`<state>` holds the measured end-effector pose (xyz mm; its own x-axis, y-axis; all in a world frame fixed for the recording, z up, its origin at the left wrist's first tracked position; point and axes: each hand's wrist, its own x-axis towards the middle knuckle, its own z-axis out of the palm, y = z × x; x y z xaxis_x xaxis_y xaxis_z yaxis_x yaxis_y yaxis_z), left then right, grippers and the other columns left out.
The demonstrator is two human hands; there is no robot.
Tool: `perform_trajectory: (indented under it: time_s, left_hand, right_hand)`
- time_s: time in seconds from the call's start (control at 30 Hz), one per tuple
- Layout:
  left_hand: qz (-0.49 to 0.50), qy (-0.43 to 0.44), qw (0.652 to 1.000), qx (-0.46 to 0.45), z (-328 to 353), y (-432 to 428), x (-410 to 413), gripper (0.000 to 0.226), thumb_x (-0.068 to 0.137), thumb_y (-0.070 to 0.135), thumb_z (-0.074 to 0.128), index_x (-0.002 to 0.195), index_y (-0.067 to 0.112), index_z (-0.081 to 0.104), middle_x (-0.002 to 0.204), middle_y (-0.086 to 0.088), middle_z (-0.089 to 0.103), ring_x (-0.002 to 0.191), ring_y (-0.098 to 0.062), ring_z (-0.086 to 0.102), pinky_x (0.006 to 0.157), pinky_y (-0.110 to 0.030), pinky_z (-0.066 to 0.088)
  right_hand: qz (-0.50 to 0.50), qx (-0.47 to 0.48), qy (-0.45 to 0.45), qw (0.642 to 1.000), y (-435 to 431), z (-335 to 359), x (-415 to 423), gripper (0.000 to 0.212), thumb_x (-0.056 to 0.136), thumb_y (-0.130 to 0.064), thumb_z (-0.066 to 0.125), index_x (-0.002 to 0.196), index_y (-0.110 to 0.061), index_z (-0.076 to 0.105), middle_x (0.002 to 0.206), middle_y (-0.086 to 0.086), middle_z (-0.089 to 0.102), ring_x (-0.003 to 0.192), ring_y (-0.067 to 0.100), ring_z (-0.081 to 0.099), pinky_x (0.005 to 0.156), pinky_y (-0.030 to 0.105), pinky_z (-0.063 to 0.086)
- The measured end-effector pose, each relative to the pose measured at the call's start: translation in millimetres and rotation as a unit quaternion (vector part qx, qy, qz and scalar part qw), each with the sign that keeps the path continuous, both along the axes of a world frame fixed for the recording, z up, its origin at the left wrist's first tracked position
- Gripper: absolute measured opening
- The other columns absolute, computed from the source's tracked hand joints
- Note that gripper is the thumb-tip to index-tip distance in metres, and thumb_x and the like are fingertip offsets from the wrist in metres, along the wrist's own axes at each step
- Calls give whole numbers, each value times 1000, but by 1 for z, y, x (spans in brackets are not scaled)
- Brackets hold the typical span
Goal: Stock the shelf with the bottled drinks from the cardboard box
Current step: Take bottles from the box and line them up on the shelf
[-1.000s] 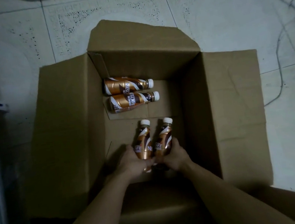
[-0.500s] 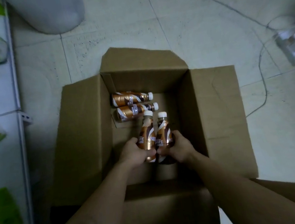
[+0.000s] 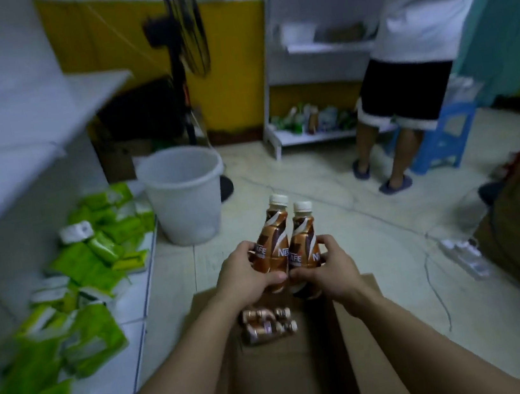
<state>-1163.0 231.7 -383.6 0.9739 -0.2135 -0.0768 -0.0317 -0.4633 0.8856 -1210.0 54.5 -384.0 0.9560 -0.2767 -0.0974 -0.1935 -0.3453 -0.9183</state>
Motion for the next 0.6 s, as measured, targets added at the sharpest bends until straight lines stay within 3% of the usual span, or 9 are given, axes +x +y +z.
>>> perform_trajectory:
  time_s: [0.1, 0.2, 0.33, 0.4, 0.5, 0.6]
  left_hand:
    - [16, -79, 997, -21, 66, 15, -23, 62, 60, 34, 88, 109, 31, 50, 99, 15, 56, 92, -10, 57, 81, -28, 48]
    - [29, -159, 986, -37, 131, 28, -50, 65, 61, 33, 87, 116, 27, 52, 101, 13, 58, 95, -12, 57, 82, -31, 49]
    - [50, -215, 971, -96, 198, 56, -80, 61, 56, 27, 91, 104, 25, 54, 98, 4, 66, 93, -19, 64, 80, -38, 53]
    - [74, -246, 961, -104, 220, 65, -91, 65, 49, 33, 93, 100, 28, 53, 94, 6, 65, 91, -19, 64, 76, -34, 52]
    - [126, -280, 947, -94, 250, 95, -110, 82, 42, 44, 92, 113, 21, 56, 104, 2, 67, 95, -19, 64, 82, -38, 53]
    - [150, -296, 940, -82, 274, 127, -129, 78, 44, 44, 91, 108, 21, 55, 104, 1, 68, 91, -18, 66, 76, -38, 56]
  right_hand:
    - [6, -24, -80, 997, 17, 67, -21, 67, 66, -27, 87, 117, -33, 45, 92, -12, 64, 75, 2, 65, 48, 13, 50]
    - [10, -54, -142, 988, 29, 128, -44, 68, 62, -36, 87, 117, -36, 47, 95, -14, 63, 84, 1, 62, 60, 16, 48]
    - [32, -99, -231, 967, 55, 207, -68, 57, 60, -34, 89, 102, -36, 50, 93, -14, 64, 74, -8, 61, 53, 8, 45]
    - [43, -123, -251, 959, 61, 236, -78, 63, 58, -35, 89, 108, -30, 50, 95, -10, 66, 78, -3, 64, 62, 15, 54]
    - [64, -124, -264, 954, 92, 268, -83, 71, 56, -42, 89, 113, -30, 49, 102, -5, 67, 89, 14, 68, 75, 42, 60]
    - [77, -113, -304, 943, 123, 282, -83, 71, 54, -44, 90, 110, -33, 50, 93, -12, 66, 84, 5, 66, 74, 38, 60]
